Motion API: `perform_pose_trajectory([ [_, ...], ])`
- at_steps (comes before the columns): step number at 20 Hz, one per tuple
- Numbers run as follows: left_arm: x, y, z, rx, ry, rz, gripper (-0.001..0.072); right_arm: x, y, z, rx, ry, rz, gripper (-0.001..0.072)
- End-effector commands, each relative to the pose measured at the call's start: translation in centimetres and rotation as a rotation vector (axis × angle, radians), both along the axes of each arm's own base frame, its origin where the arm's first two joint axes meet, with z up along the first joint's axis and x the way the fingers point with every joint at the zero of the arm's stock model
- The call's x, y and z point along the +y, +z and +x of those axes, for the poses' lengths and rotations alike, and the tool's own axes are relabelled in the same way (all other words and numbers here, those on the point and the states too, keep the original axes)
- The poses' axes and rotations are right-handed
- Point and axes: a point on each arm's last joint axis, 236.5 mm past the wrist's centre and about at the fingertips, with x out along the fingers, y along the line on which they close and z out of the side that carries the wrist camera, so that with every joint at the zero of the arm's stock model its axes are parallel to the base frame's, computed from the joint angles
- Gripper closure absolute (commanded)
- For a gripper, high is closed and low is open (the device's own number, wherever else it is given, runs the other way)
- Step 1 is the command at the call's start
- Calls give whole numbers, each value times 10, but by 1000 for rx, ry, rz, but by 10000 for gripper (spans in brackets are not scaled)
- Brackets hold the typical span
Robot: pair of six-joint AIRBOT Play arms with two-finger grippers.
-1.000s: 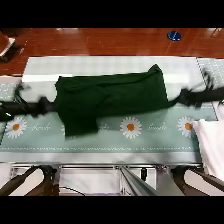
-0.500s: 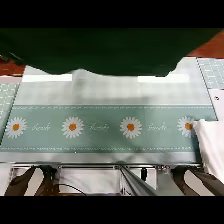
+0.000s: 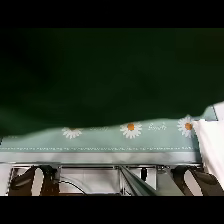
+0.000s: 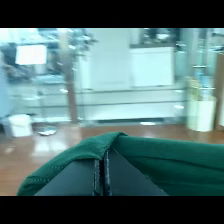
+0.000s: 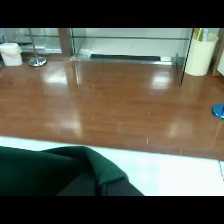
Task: Fold the shirts.
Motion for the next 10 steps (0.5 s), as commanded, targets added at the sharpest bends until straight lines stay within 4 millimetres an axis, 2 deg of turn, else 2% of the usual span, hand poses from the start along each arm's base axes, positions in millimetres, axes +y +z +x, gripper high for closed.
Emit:
perform_pose_trajectory([
  [1,26,-15,-24,34,105,-10,690,-3,-24,-14,81,-18,7,691],
  [3,33,-44,1,123,94,-43,691,-5,-52,1,173,-13,30,690],
  [5,37,-90,41,254,62,-134,690,-1,-92,24,295,24,73,690],
  [8,32,-177,111,481,-39,-259,690,19,-146,69,434,150,137,690],
  [10,31,-240,154,628,-85,-339,690,20,-191,111,525,177,162,691],
])
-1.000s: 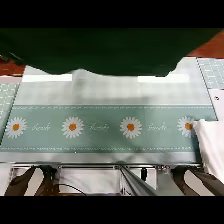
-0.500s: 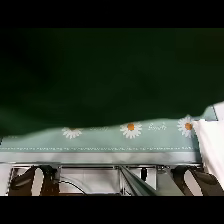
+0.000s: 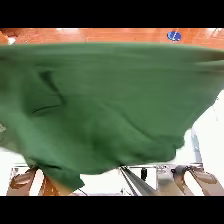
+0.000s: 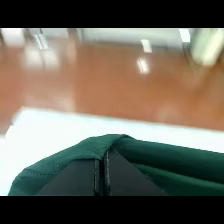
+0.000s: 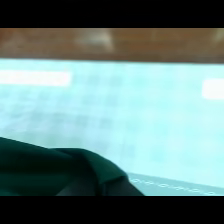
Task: Fold the shirts.
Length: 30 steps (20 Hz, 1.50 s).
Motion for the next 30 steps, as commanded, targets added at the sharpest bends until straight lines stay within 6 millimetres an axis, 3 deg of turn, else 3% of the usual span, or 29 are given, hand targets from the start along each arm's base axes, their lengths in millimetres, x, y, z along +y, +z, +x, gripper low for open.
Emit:
perform_pose_trajectory([
  [1,-5,-104,65,223,-73,-161,690,12,-76,60,155,75,61,691],
  [4,-1,-174,125,341,-71,-228,690,19,-150,133,260,92,75,690],
  [8,-14,-245,208,409,-78,-247,690,3,-243,220,368,-5,153,690],
  [12,-20,-301,271,482,-61,-292,690,-3,-300,281,439,-28,179,691],
  [15,-22,-337,288,569,-28,-372,690,-11,-330,310,469,-70,218,691],
  [18,-32,-362,281,662,-49,-382,690,-13,-349,320,501,-76,237,690],
  [21,-34,-361,273,698,-74,-375,690,-9,-353,312,535,-47,237,690],
  [23,-37,-350,261,748,-136,-344,689,-7,-343,293,576,22,223,690],
  [25,-42,-346,235,843,-246,-270,689,-11,-336,263,655,94,197,690],
  [28,-33,-369,181,1075,-317,-185,689,-30,-348,219,820,135,128,690],
  [30,-30,-385,161,1161,-318,-170,689,-34,-363,208,870,123,123,690],
])
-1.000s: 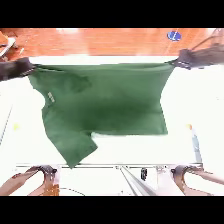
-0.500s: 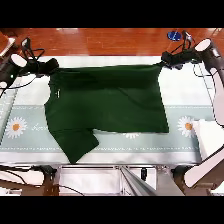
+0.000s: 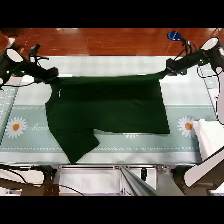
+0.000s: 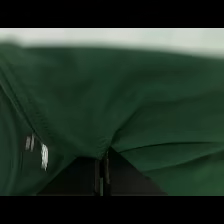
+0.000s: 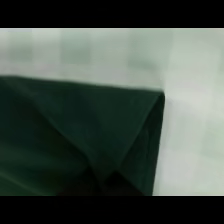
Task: Fold the shirts.
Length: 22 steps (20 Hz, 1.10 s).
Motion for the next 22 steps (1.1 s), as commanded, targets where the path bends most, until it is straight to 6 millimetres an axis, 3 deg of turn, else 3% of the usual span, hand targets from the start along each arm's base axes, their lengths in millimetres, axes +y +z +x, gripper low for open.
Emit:
perform_pose_trajectory([
  [1,6,-25,-49,182,-95,36,689,-7,-23,-38,143,48,-21,690],
  [4,4,-45,-62,236,-93,26,688,0,-50,-54,204,41,-10,690],
  [5,3,-48,-66,257,-94,22,653,0,-56,-54,206,19,-10,674],
  [6,2,-50,-69,271,-99,19,491,-1,-58,-52,215,-18,-11,500],
  [7,1,-49,-74,292,-105,15,208,-1,-56,-51,216,-31,-7,299],
  [10,8,-30,-90,335,-105,13,196,-17,-29,-55,194,-59,-28,305],
  [13,27,4,-110,276,-43,14,196,-59,14,-75,122,-122,-137,305],
  [14,34,8,-125,263,-7,13,196,-70,23,-84,77,-169,-158,305],
  [16,46,1,-174,270,83,1,196,-79,28,-111,4,-267,-156,305],
  [19,45,-28,-243,293,235,-76,196,-59,15,-161,-73,-359,-91,305],
  [22,24,-49,-281,324,333,-215,196,-18,6,-197,-90,-367,38,305],
])
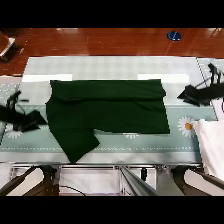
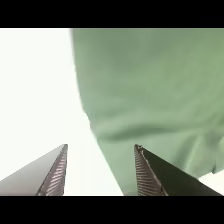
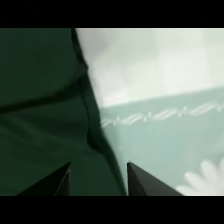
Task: Fold the shirts.
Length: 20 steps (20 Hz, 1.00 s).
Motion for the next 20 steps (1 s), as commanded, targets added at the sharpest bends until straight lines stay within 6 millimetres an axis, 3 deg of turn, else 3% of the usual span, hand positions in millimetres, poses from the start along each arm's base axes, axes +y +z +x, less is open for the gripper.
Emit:
perform_pose_trajectory([
  [1,-23,-24,-38,-2,150,-113,197,36,-8,-34,-86,-56,119,305],
  [4,-48,-32,-24,-59,210,-209,197,50,-11,-42,-80,-59,179,305],
  [8,-68,-53,-23,-63,194,-207,198,56,-3,-36,-101,-81,228,305],
  [9,-72,-57,-22,-65,172,-194,199,53,-2,-33,-111,-92,221,305],
  [10,-75,-60,-20,-68,150,-180,201,37,-3,-29,-126,-119,182,305],
  [11,-77,-63,-18,-70,144,-168,248,13,-4,-28,-126,-185,146,305],
  [12,-78,-65,-18,-67,146,-165,438,-11,-9,-34,-104,-246,112,305],
  [13,-78,-64,-18,-67,143,-166,694,-32,-20,-53,-36,-275,73,305],
  [14,-79,-64,-19,-65,138,-169,690,-42,-33,-81,72,-282,45,305],
  [16,-79,-64,-19,-66,138,-168,690,-34,-57,-137,290,-250,48,305],
  [20,-79,-64,-19,-66,138,-169,689,15,-69,-152,355,-157,141,305],
])
